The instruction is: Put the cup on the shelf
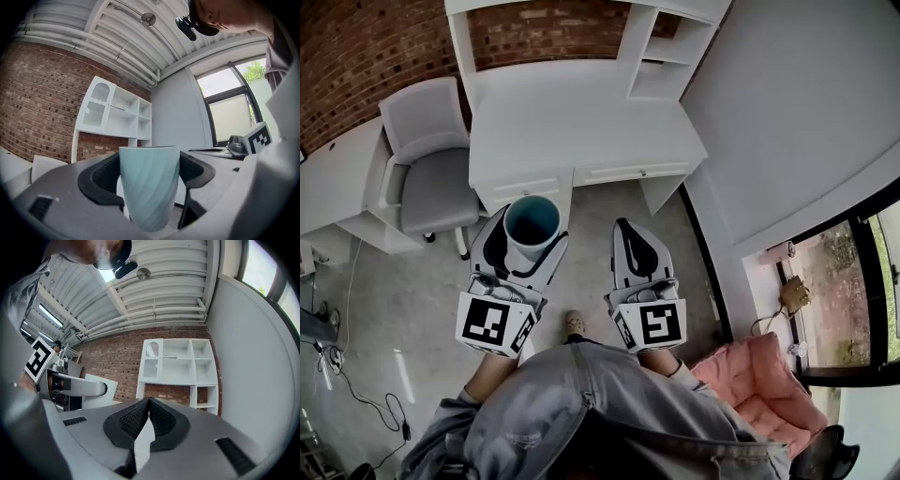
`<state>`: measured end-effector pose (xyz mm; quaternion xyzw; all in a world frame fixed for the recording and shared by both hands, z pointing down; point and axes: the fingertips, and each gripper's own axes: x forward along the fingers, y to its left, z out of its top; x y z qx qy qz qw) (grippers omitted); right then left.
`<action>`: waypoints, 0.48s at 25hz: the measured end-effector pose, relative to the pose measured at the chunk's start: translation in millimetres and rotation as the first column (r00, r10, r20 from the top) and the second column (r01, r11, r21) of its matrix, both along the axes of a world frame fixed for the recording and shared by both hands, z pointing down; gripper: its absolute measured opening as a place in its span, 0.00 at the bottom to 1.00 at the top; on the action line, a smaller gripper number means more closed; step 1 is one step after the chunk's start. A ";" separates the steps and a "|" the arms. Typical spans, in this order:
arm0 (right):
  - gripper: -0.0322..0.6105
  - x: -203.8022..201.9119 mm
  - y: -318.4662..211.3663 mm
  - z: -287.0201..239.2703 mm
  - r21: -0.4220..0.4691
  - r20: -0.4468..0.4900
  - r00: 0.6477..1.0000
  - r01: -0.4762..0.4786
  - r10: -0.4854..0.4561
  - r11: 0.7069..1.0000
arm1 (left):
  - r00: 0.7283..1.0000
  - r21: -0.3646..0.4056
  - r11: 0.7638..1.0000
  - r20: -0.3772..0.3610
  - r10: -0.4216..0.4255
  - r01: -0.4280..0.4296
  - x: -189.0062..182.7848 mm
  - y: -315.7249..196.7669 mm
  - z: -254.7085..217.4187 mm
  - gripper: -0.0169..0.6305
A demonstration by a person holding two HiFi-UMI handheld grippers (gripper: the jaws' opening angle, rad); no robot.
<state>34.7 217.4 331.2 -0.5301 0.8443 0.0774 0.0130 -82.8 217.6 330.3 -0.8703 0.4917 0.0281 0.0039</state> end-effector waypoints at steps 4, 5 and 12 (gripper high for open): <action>0.09 10.7 -39.8 0.6 0.004 0.009 1.000 0.025 -0.025 1.000 | 1.000 0.005 1.000 -0.003 -0.025 0.025 9.1 -36.2 -1.4 0.61; 0.09 12.6 -48.7 0.5 0.006 0.011 0.999 0.032 -0.032 0.999 | 1.000 0.007 1.000 -0.002 -0.030 0.030 11.1 -43.8 -1.9 0.61; 0.09 17.4 -87.4 5.4 0.009 0.024 0.998 0.064 -0.064 0.998 | 0.997 0.008 0.997 0.003 -0.071 0.071 11.9 -78.9 1.4 0.61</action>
